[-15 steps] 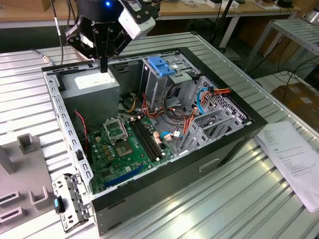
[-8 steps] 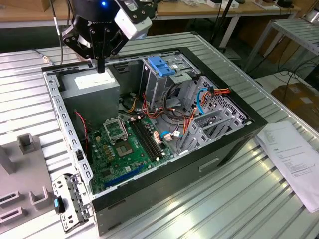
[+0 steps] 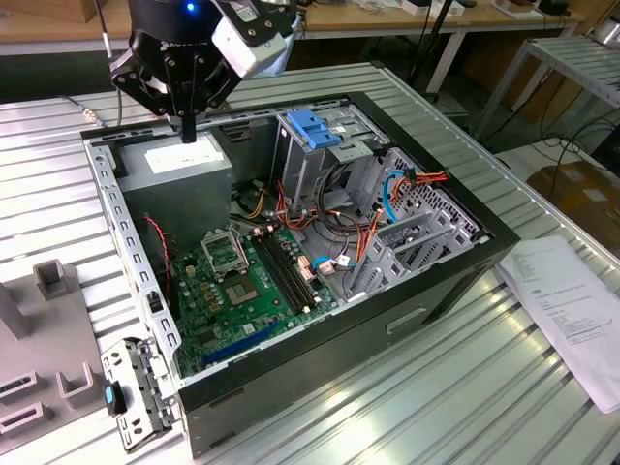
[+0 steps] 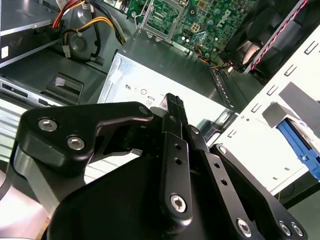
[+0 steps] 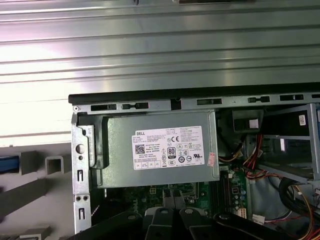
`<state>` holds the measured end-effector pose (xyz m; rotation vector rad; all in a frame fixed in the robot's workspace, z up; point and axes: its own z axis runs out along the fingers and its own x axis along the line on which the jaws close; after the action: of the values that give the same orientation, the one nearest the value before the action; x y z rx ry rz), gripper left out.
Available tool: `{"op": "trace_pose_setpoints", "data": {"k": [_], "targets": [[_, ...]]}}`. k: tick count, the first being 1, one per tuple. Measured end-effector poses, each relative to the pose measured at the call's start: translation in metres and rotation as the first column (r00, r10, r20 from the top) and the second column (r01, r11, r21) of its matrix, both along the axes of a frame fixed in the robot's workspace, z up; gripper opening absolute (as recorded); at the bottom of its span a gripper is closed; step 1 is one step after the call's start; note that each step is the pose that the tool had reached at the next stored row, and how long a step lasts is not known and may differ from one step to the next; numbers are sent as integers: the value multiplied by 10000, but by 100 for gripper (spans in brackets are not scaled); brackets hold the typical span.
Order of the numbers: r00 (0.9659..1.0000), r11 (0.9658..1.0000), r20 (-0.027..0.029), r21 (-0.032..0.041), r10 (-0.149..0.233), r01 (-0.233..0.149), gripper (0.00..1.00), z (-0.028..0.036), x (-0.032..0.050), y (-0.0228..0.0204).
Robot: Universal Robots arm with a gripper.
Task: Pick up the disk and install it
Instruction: 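Reach for the disk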
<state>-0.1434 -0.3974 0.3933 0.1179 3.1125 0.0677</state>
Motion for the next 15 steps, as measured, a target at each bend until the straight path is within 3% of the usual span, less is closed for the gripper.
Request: {"op": "trace_pose_setpoints", "data": {"k": [15], "targets": [[10000, 10000, 0, 0, -1, 1, 11, 0, -117, 5]]}}
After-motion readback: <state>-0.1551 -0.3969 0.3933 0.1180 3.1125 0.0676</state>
